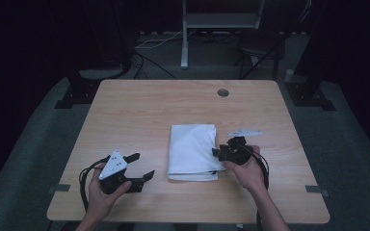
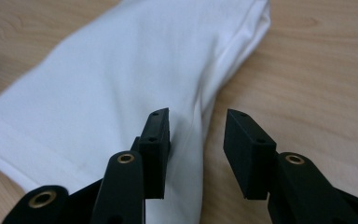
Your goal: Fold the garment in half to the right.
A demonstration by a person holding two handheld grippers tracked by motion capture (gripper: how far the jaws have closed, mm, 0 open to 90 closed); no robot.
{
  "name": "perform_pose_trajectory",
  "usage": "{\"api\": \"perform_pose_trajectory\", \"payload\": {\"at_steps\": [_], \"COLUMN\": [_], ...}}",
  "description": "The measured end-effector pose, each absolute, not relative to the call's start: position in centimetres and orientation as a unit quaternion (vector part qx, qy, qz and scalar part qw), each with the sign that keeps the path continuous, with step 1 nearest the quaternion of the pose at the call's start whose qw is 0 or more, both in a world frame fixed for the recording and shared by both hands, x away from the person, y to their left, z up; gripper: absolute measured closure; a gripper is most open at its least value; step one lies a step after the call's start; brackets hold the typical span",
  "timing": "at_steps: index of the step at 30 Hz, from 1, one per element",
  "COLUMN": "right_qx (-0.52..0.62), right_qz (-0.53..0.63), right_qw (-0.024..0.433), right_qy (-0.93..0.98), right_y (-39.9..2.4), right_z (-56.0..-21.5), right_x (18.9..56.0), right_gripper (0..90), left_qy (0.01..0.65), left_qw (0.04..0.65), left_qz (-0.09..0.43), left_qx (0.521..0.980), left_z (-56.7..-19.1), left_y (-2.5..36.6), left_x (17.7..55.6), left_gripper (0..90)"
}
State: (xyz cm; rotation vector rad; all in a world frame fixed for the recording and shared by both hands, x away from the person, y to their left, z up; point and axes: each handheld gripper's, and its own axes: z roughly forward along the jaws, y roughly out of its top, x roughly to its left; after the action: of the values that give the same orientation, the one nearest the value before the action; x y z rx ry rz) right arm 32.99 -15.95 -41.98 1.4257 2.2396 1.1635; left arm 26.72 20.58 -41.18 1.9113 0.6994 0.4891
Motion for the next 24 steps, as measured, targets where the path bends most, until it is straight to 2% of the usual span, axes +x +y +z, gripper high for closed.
{"api": "perform_pose_trajectory", "payload": {"at_steps": [8, 17, 24], "right_qx": [0.495, 0.474, 0.467], "right_qz": [0.386, 0.397, 0.375], "right_qw": [0.128, 0.146, 0.147], "right_qy": [0.768, 0.773, 0.787], "right_y": [-16.5, -16.4, -15.6], "right_z": [-43.2, -41.8, -43.5], "right_x": [32.1, 29.8, 28.8], "right_gripper": [59.6, 57.0, 56.2], "left_qy": [0.270, 0.246, 0.213], "left_qw": [0.492, 0.470, 0.470], "left_qz": [0.196, 0.191, 0.157], "left_qx": [0.804, 0.826, 0.842], "left_z": [-41.0, -41.5, -42.4], "left_y": [18.1, 15.7, 13.7], "left_x": [27.5, 28.3, 28.2], "left_gripper": [21.3, 21.3, 21.3]}}
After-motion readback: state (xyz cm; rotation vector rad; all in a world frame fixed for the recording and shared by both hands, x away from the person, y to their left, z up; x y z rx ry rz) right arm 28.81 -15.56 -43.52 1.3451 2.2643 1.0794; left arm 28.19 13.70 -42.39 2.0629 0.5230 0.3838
